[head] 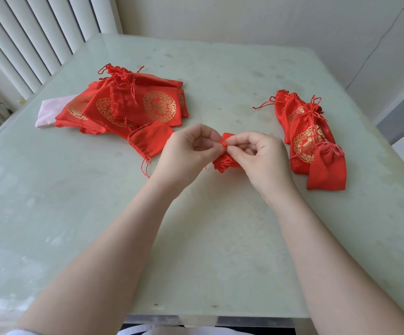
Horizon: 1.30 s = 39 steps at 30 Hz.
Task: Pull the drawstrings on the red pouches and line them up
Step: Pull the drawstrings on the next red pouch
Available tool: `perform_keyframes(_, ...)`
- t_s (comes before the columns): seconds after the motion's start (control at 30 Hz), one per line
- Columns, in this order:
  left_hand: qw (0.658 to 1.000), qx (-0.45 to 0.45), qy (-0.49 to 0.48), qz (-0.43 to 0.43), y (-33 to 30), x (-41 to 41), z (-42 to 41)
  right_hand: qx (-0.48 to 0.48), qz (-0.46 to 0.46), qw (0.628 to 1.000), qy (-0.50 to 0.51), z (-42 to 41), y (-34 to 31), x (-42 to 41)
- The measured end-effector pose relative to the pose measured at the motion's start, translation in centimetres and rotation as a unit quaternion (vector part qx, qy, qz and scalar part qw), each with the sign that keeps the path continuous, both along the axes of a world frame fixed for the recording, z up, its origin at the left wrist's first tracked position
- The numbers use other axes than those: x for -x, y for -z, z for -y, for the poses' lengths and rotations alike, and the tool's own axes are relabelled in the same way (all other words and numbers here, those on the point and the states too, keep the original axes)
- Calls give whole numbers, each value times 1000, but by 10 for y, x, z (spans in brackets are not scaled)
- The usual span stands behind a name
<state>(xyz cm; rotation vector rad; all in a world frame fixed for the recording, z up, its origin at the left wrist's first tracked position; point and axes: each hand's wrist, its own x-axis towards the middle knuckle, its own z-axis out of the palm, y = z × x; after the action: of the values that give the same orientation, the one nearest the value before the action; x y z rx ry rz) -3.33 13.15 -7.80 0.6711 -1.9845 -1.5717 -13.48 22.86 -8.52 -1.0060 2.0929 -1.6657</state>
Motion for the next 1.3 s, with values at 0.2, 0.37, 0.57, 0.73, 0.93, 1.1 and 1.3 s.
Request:
perform_keyframes(0.2,996,85,-26,18,5,3,1,-17,21,1000,-12,0,1,3)
perform_keyframes(0.37,983,178,-25,36,10,5,-1,-34,55,998,-7,1,6,4)
perform_keyframes(0.57,956,290,-49,0,15,7,2,-86,-191,978,-12,1,5,4)
perform_keyframes(0.73,939,341,-48,-25,17,5,6,-49,56,991,-115,-5,-7,3)
perform_keyframes(0.93,936,346,-31,-50,20,6,9,-37,221,965,-138,-3,-1,5)
perform_keyframes(1.1,944,325,-23,-61,21,8,7,4,275,953,-128,-3,-1,8)
perform_keyframes(1.3,965,257,-4,-52,20,10,2,2,284,952,-112,-2,1,9)
